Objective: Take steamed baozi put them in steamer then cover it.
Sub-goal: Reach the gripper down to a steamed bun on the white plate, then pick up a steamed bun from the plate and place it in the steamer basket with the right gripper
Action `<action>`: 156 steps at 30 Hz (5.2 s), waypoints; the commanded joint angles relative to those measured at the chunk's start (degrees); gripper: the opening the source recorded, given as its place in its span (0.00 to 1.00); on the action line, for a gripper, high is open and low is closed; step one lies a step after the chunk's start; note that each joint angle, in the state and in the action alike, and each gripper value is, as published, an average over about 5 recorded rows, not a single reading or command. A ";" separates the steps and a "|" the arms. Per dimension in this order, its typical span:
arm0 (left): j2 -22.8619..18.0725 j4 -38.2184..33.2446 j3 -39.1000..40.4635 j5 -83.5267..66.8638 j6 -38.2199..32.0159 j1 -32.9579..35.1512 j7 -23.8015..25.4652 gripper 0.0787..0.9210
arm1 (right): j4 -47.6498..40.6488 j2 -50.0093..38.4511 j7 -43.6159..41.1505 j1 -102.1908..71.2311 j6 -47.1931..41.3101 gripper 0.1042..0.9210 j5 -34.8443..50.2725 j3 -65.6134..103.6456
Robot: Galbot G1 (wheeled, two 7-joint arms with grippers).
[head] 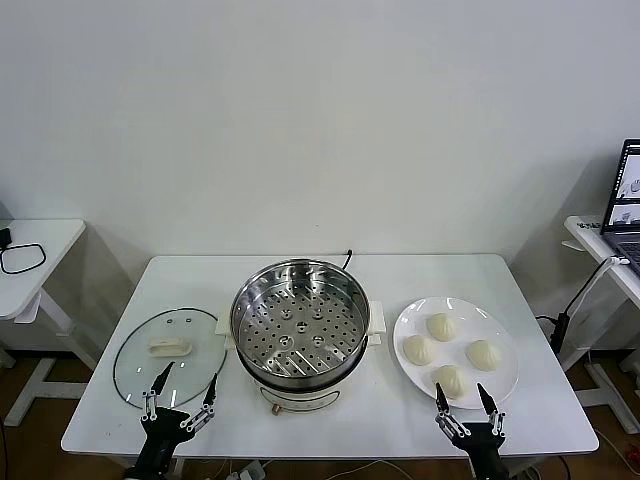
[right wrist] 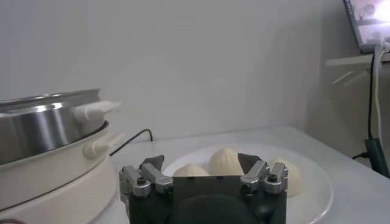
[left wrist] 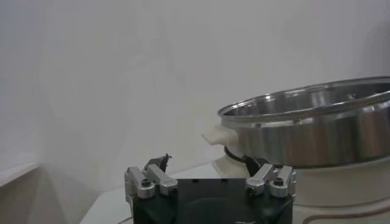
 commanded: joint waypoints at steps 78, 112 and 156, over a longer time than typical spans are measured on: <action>-1.81 -1.64 0.10 1.03 0.43 -0.27 -2.49 0.88 | -67.49 -9.62 -82.12 99.04 -10.66 0.88 -42.31 -62.20; -1.48 -2.80 0.71 0.74 0.32 -1.02 -2.56 0.88 | -40.84 -14.36 -78.64 128.31 10.88 0.69 -31.68 -80.59; -1.52 -3.06 -0.31 0.54 -0.51 -0.34 -2.81 0.88 | -51.94 14.88 -75.52 116.52 19.55 0.71 -49.78 -84.65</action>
